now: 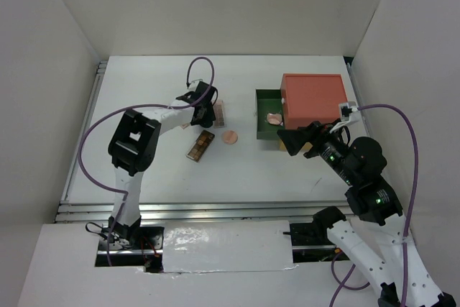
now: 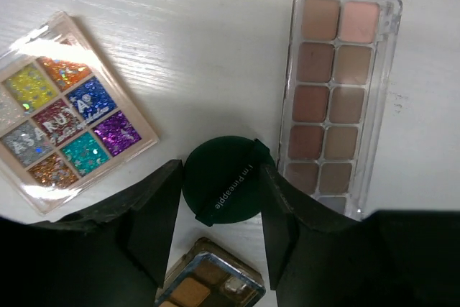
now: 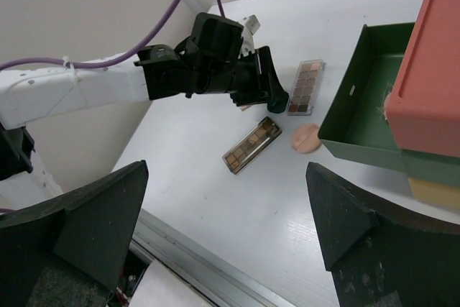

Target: Organize the makeup

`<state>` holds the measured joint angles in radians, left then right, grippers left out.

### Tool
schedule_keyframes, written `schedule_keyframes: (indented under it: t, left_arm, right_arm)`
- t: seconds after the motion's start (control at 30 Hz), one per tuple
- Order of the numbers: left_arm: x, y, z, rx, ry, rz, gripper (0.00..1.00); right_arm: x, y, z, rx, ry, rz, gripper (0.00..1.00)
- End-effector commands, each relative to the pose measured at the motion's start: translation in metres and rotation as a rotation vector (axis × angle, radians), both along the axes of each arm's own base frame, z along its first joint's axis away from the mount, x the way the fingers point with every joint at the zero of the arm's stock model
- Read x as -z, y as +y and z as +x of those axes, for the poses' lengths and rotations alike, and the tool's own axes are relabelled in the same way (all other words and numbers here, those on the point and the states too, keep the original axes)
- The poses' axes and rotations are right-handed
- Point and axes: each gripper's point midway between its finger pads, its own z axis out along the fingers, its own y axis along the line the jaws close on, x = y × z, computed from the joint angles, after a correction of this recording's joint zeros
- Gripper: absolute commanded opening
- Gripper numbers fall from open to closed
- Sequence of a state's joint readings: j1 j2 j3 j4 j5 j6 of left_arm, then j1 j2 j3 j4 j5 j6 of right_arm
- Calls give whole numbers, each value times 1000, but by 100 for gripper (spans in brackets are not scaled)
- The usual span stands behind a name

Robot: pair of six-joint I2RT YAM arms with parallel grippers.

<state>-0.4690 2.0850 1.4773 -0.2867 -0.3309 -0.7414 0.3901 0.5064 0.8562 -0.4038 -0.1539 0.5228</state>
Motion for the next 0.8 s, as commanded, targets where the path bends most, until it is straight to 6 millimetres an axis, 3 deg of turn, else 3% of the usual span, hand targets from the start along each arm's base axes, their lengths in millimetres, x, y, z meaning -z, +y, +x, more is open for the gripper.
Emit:
schedule_keyframes:
  t: [0.0, 0.13, 0.23, 0.3, 0.4, 0.57, 0.63, 0.77]
  left_arm:
    - [9, -7, 4, -8, 16, -16, 58]
    - [14, -4, -1, -16, 30, -11, 36]
    - [11, -1, -8, -22, 22, -13, 29]
    - [-3, 0, -8, -25, -5, -28, 28]
    - [-27, -1, -6, -21, -51, -44, 25]
    - [-106, -4, -6, -31, -213, -68, 25]
    - [-139, -11, -10, -11, -283, -91, 27]
    - [-176, -41, -17, 75, -363, -176, 28]
  right_arm:
    - [-7, 2, 3, -6, -41, 4, 99]
    - [-8, 1, 1, -1, -46, 4, 99]
    - [-7, 0, 2, 2, -44, 2, 99]
    - [-8, 1, 1, -1, -46, 4, 99]
    - [-7, 1, 2, -2, -43, 8, 99]
    - [-7, 0, 1, 2, -43, 5, 99]
    - [-8, -2, 1, 10, -46, 4, 99]
    - [-9, -4, 0, 19, -51, 4, 99]
